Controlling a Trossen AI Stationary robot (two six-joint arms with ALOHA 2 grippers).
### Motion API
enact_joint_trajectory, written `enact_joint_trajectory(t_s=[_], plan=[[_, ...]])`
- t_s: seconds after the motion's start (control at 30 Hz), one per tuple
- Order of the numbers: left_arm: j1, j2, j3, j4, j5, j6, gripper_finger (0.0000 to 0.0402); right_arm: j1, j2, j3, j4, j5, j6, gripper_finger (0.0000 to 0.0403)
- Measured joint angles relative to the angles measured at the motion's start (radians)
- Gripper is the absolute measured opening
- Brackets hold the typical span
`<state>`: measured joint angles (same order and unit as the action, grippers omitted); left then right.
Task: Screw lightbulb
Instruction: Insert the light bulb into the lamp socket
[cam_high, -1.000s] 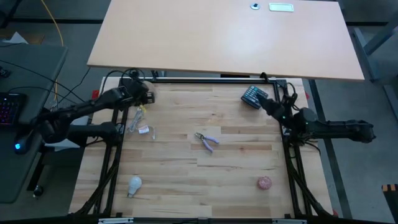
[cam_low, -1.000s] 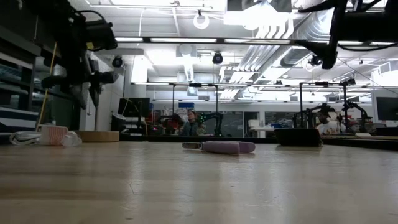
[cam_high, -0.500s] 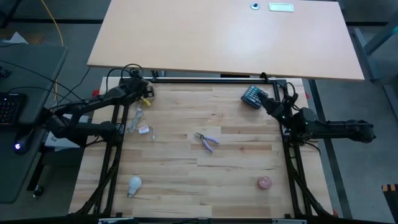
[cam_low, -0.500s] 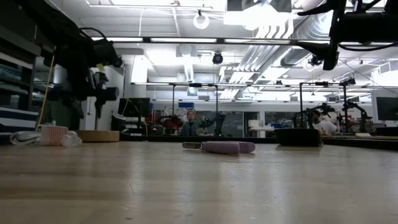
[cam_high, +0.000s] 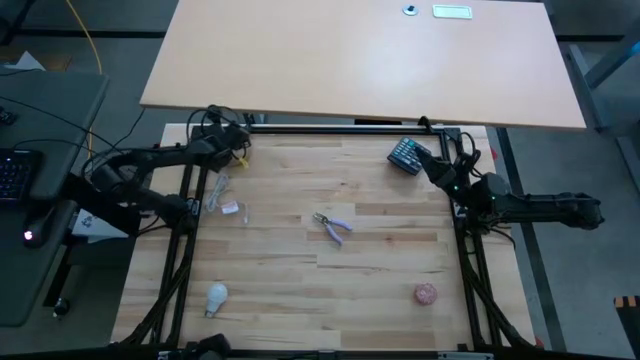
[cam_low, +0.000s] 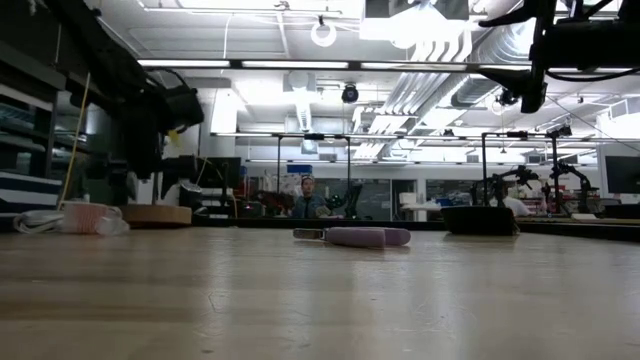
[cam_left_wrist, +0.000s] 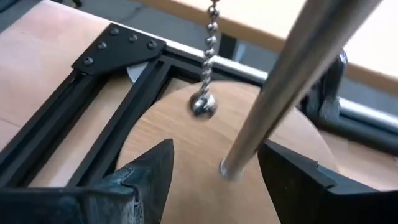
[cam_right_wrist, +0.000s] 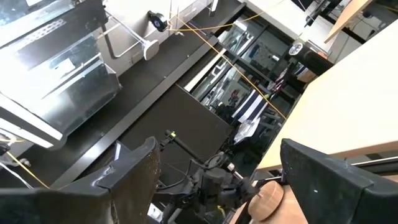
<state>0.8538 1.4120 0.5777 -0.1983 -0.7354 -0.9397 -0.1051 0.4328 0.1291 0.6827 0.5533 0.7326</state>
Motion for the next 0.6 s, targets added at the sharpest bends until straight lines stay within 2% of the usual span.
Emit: enact_joint_trajectory(t_s=[0.17,0.3,0.4,0.53,0.6], plan=[[-0.017,0.058,0.0,0.058,-0.126,-0.062,0.0225,0.0,0.0,0.0,-0.001,-0.006,0.0,0.0319],[-0.039,0.09,0.001,0.072,-0.191,-0.049,0.0212,0.0,0.0,0.0,-0.001,-0.008,0.0,0.0319],[-0.045,0.108,0.001,0.071,-0.174,-0.005,0.0157,0.0,0.0,0.0,-0.001,-0.008,0.0,0.0319],[-0.048,0.123,0.001,0.11,-0.09,0.026,0.0034,0.0,0.0,0.0,-0.003,-0.01,0.0,0.0319],[-0.053,0.123,-0.001,0.134,-0.08,0.035,0.0027,0.0,0.0,0.0,-0.005,-0.011,0.0,0.0319]])
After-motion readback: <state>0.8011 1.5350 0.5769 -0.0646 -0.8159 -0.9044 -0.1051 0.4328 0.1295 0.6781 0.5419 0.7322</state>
